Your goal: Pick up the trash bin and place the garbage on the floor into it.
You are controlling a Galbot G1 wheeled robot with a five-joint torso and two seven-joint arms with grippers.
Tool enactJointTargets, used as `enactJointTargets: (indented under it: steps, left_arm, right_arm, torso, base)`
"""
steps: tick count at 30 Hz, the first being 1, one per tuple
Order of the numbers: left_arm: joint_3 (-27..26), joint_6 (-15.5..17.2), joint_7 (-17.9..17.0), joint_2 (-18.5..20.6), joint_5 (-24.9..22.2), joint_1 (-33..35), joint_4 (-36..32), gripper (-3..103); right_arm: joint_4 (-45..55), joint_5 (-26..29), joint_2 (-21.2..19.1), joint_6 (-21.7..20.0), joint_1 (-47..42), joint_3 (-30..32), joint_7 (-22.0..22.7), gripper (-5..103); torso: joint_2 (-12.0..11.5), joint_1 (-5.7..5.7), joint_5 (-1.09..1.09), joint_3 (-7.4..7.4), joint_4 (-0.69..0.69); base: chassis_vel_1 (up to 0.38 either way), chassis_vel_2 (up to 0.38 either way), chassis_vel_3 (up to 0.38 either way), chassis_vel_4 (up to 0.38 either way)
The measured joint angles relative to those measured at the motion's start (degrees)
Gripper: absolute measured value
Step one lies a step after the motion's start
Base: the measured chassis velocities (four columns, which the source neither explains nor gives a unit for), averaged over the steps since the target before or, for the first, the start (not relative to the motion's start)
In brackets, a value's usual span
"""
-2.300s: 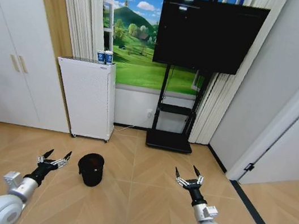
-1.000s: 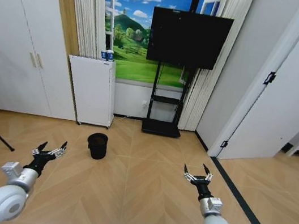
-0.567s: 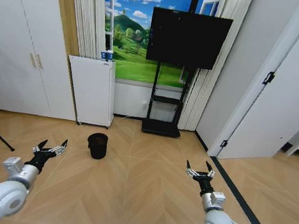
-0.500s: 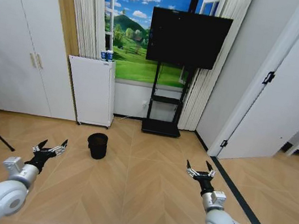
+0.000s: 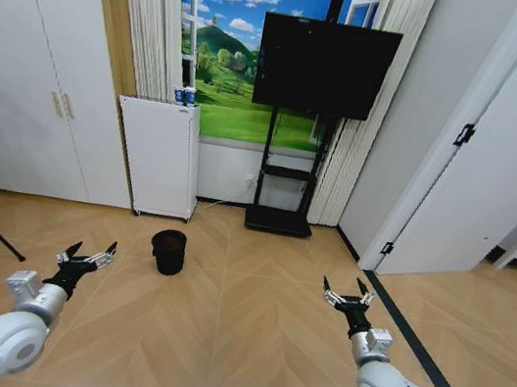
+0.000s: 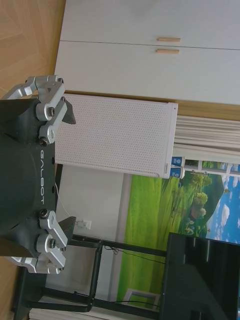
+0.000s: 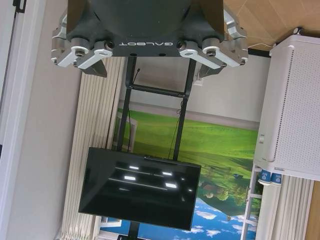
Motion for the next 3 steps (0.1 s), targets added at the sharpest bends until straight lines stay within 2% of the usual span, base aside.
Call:
enactJointTargets:
  steps: [3]
  left_arm:
    - [0.0, 0.0, 0.0, 0.0, 0.0, 0.0, 0.0, 100]
  right_arm:
    - [0.0, 0.0, 0.0, 0.0, 0.0, 0.0, 0.0, 100]
  torso:
    - [0.0, 0.0, 0.0, 0.0, 0.0]
  base:
    - [0.0, 0.0, 0.0, 0.0]
